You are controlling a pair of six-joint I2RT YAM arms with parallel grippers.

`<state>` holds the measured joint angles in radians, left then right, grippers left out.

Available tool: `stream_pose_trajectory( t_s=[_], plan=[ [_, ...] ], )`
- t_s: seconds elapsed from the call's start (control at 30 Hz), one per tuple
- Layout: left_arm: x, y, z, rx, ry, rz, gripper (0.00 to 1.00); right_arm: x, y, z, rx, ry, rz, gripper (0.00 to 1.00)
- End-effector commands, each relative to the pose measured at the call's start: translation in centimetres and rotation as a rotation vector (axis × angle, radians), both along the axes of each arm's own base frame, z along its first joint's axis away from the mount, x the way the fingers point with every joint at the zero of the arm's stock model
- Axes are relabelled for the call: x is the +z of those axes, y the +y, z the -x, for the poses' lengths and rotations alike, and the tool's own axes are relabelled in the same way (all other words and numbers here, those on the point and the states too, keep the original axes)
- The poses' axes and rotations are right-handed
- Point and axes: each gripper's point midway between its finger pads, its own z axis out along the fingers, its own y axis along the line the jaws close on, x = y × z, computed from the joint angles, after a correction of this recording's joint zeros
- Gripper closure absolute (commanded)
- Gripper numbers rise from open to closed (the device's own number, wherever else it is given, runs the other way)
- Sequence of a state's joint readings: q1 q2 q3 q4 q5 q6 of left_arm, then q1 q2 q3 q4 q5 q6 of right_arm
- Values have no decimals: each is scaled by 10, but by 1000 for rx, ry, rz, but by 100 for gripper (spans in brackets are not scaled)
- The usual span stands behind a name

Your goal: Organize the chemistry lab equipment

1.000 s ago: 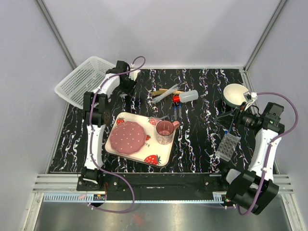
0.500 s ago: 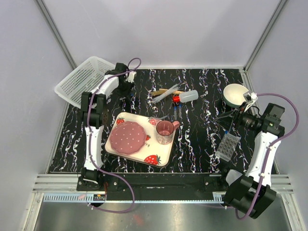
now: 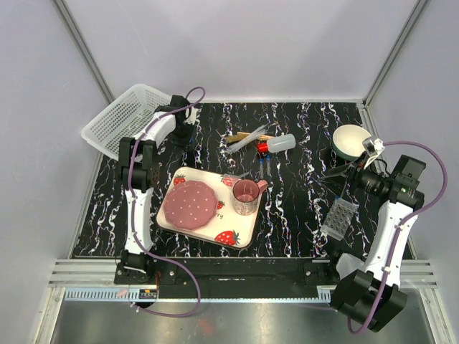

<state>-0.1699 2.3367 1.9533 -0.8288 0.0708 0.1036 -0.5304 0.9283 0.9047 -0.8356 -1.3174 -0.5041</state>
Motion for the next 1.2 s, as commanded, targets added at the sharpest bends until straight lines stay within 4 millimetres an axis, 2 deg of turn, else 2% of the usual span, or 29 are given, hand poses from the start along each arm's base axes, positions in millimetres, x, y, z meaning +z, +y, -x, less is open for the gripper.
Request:
stream_pose_trajectory(
  t_s=[0.0, 0.07, 0.3, 0.37, 0.4, 0.43, 0.47, 0.5, 0.53, 0.6, 0.7, 0.8, 0.83, 0.87, 0.9, 0.93, 0.97, 1.0, 1.03, 1.07, 1.13, 1.17],
  plan=[
    [2, -6, 23, 41, 77, 53, 96, 13, 3, 2, 21, -73, 15, 25],
    [4, -14, 23, 33, 65, 94, 100, 13, 3, 3, 22, -76, 17, 25],
    [62, -37, 16, 3, -109, 257, 100, 15, 3, 2, 38, -89, 15, 23],
    [85, -43, 20, 1, -154, 309, 100, 16, 3, 4, 51, -95, 43, 22],
    [93, -45, 23, -6, -170, 327, 100, 24, -2, -1, 50, -105, 80, 22],
    [102, -49, 27, -21, -181, 357, 100, 24, 3, 7, 62, -46, 61, 22],
    [117, -52, 34, -36, -221, 380, 100, 25, 0, 6, 83, -79, 118, 22],
    [123, -54, 38, -38, -236, 402, 100, 35, -3, 1, 99, -85, 137, 22],
    [132, -61, 45, -61, -246, 449, 100, 35, 5, 12, 130, -17, 107, 22],
    [151, -67, 61, -78, -294, 510, 100, 42, 6, 10, 186, -25, 158, 22],
    [179, -86, 93, -142, -333, 662, 100, 45, 27, 25, 298, 46, 177, 22],
    [206, -111, 135, -255, -364, 825, 100, 44, 56, 41, 424, 100, 225, 22],
    [200, -127, 160, -318, -325, 871, 100, 45, 64, 38, 444, 73, 249, 22],
    [220, -135, 173, -377, -386, 895, 100, 44, 69, 39, 439, 129, 249, 22],
    [224, -144, 187, -402, -385, 919, 100, 46, 85, 47, 504, 121, 261, 22],
    [218, -162, 212, -454, -348, 945, 100, 49, 92, 43, 515, 103, 265, 21],
    [237, -170, 225, -506, -412, 978, 100, 51, 98, 44, 514, 146, 246, 21],
    [244, -179, 236, -508, -406, 1021, 100, 52, 110, 46, 556, 166, 232, 22],
    [242, -195, 256, -542, -386, 1046, 100, 55, 117, 43, 569, 174, 206, 22],
    [259, -202, 266, -579, -442, 1084, 100, 60, 126, 48, 596, 219, 147, 22],
    [265, -221, 289, -585, -425, 1136, 100, 57, 137, 45, 630, 279, 96, 22],
    [276, -227, 294, -601, -458, 1170, 100, 59, 140, 45, 634, 311, 69, 22]
  ],
)
